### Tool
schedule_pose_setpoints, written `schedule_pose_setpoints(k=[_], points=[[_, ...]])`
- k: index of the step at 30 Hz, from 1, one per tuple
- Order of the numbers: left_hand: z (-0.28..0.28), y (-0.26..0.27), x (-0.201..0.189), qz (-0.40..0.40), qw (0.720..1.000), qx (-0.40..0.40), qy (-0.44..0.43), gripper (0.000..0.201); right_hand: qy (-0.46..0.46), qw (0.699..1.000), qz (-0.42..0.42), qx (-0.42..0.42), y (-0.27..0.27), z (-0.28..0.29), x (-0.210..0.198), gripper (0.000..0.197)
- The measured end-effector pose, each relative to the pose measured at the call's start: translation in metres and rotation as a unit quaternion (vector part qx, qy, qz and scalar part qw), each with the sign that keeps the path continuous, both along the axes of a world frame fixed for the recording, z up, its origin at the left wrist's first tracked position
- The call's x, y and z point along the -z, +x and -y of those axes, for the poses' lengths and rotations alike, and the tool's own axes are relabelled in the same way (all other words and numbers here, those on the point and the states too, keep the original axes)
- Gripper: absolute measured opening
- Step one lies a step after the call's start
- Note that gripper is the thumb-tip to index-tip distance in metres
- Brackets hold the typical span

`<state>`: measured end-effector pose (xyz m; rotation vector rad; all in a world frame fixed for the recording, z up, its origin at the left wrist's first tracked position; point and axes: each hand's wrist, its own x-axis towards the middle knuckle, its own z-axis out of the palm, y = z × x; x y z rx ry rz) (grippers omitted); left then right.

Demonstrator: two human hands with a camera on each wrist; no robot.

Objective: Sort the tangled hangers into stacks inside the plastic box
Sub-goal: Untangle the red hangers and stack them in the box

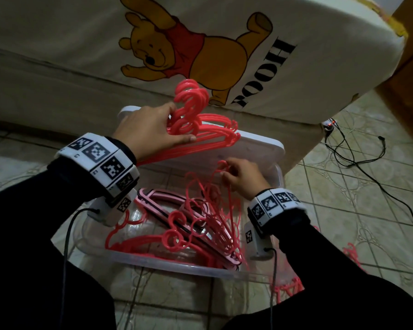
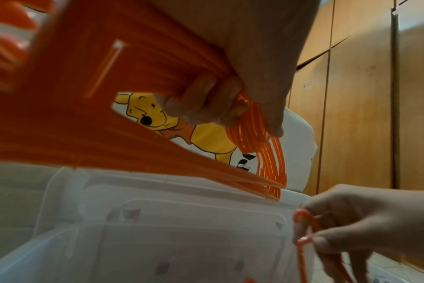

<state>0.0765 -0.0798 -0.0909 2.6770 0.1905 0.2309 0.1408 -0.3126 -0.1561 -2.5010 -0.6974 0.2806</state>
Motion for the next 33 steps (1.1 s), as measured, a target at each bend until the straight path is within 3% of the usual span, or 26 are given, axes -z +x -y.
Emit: schedule_pose_setpoints(k=[3, 6, 9, 13, 16, 24, 29, 33], points=[[0.001, 0.000, 0.002, -0.003, 1.000, 0.005, 0.004, 0.051, -0.008, 0.999, 0.011, 0.041, 0.007, -0.006, 0.010, 0.016], [0.000, 0.000, 0.004, 0.003, 1.000, 0.008, 0.001, 0.055, -0.006, 0.997, -0.033, 0.065, 0.011, -0.008, 0.021, 0.015], [-0.001, 0.000, 0.005, 0.007, 1.000, 0.007, 0.002, 0.059, -0.020, 0.997, -0.064, 0.036, 0.011, -0.010, 0.030, 0.006], [-0.002, 0.000, 0.004, 0.003, 1.000, 0.007, 0.002, 0.058, -0.056, 0.981, -0.186, -0.016, 0.005, -0.015, 0.044, 0.013], [-0.003, 0.000, 0.004, 0.000, 1.000, 0.007, -0.002, 0.056, -0.069, 0.971, -0.229, -0.026, -0.002, -0.019, 0.051, 0.016], [-0.005, 0.000, 0.002, 0.000, 1.000, 0.006, 0.006, 0.055, 0.054, 0.972, -0.226, 0.021, 0.000, -0.020, 0.024, 0.035], [-0.006, 0.001, 0.001, -0.007, 1.000, 0.003, 0.014, 0.058, 0.124, 0.962, -0.239, -0.045, 0.002, -0.015, -0.006, 0.015], [-0.005, 0.001, 0.000, -0.006, 1.000, 0.001, 0.013, 0.057, 0.121, 0.976, -0.175, -0.054, 0.001, -0.010, -0.015, 0.013]])
